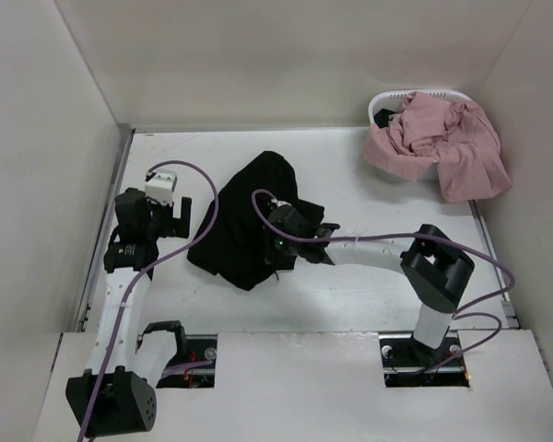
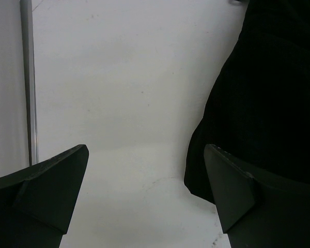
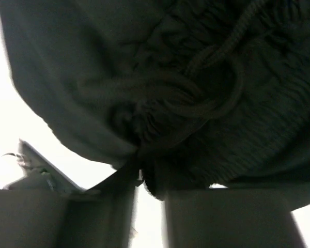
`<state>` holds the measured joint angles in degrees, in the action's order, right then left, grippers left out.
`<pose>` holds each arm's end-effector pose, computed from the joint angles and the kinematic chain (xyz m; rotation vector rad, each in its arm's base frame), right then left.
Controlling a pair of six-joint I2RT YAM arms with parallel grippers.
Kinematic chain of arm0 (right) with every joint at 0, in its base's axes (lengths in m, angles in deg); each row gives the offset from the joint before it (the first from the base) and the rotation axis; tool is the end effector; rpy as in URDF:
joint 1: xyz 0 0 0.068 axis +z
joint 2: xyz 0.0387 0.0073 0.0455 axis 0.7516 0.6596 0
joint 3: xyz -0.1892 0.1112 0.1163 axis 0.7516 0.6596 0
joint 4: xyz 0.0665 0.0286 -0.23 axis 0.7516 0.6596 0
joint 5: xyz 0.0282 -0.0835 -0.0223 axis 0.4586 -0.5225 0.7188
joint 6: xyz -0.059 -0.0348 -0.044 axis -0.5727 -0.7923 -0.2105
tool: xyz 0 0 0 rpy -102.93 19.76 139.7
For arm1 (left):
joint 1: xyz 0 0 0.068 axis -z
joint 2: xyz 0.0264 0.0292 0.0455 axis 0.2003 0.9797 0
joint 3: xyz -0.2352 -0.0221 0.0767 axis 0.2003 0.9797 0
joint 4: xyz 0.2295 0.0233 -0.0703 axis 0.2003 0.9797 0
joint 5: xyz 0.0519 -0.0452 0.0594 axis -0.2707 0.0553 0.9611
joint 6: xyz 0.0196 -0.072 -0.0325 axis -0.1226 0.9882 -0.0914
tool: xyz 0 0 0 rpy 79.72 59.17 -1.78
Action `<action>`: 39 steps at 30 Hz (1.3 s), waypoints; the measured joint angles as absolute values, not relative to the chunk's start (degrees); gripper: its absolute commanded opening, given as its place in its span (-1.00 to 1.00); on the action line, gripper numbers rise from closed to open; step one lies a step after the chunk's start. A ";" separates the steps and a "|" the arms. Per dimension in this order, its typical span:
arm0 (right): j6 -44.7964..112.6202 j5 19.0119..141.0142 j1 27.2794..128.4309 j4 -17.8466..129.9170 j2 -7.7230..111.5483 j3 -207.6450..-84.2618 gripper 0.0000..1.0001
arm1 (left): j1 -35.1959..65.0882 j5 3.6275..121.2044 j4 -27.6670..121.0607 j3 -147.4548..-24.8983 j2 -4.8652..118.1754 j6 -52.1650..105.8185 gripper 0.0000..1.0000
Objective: Fold and stack the trousers
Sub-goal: Flatten the trousers out
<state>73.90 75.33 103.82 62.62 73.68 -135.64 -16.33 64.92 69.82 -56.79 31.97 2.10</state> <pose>0.2198 0.3214 0.1561 -0.2115 2.5375 0.8665 0.2242 0.0117 0.2570 0.2126 2.0637 0.0875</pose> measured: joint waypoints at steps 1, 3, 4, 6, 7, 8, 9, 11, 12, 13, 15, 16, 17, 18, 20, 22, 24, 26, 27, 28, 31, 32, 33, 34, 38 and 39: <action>74.17 75.62 103.60 62.29 73.11 -135.64 -1.00 | -16.33 64.94 70.06 -56.79 31.92 2.08 1.00; 74.47 75.84 102.90 62.58 70.55 -135.62 -1.00 | -16.26 64.90 70.25 -56.79 31.88 1.95 1.00; 74.45 75.75 102.22 62.75 68.19 -135.57 -1.00 | -16.18 64.87 70.25 -56.79 31.88 1.84 1.00; 74.10 74.81 99.88 63.25 61.31 -135.49 -1.00 | -15.45 64.72 70.36 -56.79 31.90 1.36 1.00; 73.71 74.04 98.29 63.56 57.16 -135.49 -1.00 | -14.51 64.46 70.58 -56.81 31.99 0.88 1.00; 73.20 73.15 96.12 64.00 51.95 -135.51 -1.00 | -13.14 64.17 70.95 -56.95 32.27 0.31 1.00; 72.75 72.16 93.94 64.48 47.06 -135.64 -1.00 | -11.39 63.83 71.50 -57.23 32.78 -0.28 1.00; 71.61 70.13 88.93 65.83 37.92 -136.86 -1.00 | -5.77 63.21 72.50 -58.21 34.70 -1.64 1.00; 70.89 69.17 86.53 66.53 33.86 -137.74 -1.00 | -2.87 62.80 72.74 -58.67 35.75 -2.18 1.00; 70.25 68.47 84.82 67.30 30.99 -138.33 -1.00 | 0.50 62.51 72.92 -59.17 37.02 -2.77 1.00; 68.61 67.44 81.76 69.88 25.75 -139.14 -1.00 | 7.01 62.25 73.09 -60.18 39.64 -3.69 1.00; 67.87 67.16 80.37 71.41 23.98 -139.33 -1.00 | 10.07 62.16 73.14 -60.68 41.10 -4.06 1.00; 67.13 66.88 78.75 73.40 22.45 -139.40 -1.00 | 12.68 62.16 73.14 -61.19 42.46 -4.37 1.00; 66.49 66.59 77.22 75.47 21.44 -139.40 -1.00 | 15.43 62.23 73.12 -61.75 44.03 -4.70 1.00; 65.29 65.78 73.83 80.06 19.87 -139.38 -0.99 | 20.41 62.43 72.99 -62.65 47.18 -5.42 1.00; 63.96 65.26 70.33 84.45 19.04 -139.38 -0.98 | 24.28 62.60 72.77 -62.89 49.76 -6.29 1.00; 62.67 65.13 66.60 88.43 18.01 -139.38 -0.97 | 27.23 62.91 72.61 -62.72 51.81 -7.63 1.00; 61.47 65.08 63.23 91.51 16.72 -139.40 -0.96 | 28.72 63.48 71.91 -61.89 52.86 -9.20 1.00; 60.96 65.13 61.88 92.72 16.09 -139.49 -0.95 | 29.11 63.98 71.54 -61.03 53.06 -10.12 1.00; 60.44 65.24 60.78 93.72 15.52 -139.64 -0.95 | 29.46 64.48 71.08 -59.85 53.08 -11.10 1.00; 59.37 66.13 59.01 94.99 14.71 -139.92 -0.95 | 30.73 66.16 69.95 -55.28 53.82 -13.88 0.99; 59.15 66.42 58.77 95.12 14.67 -139.92 -0.95 | 31.52 66.75 69.31 -53.58 54.76 -14.62 0.85; 58.93 66.70 58.60 95.16 14.67 -139.92 -0.95 | 32.32 67.56 68.64 -51.98 56.08 -15.17 0.61; 58.78 66.90 58.53 95.16 14.82 -139.92 -0.95 | 32.89 68.24 68.13 -50.80 57.54 -15.49 0.24; 58.36 68.08 58.51 94.68 16.70 -140.14 -0.94 | 31.82 71.37 63.17 -50.87 60.82 -15.63 -0.89; 58.30 68.51 58.51 94.44 17.51 -140.38 -0.94 | 30.31 71.80 62.76 -50.96 61.45 -15.71 -0.97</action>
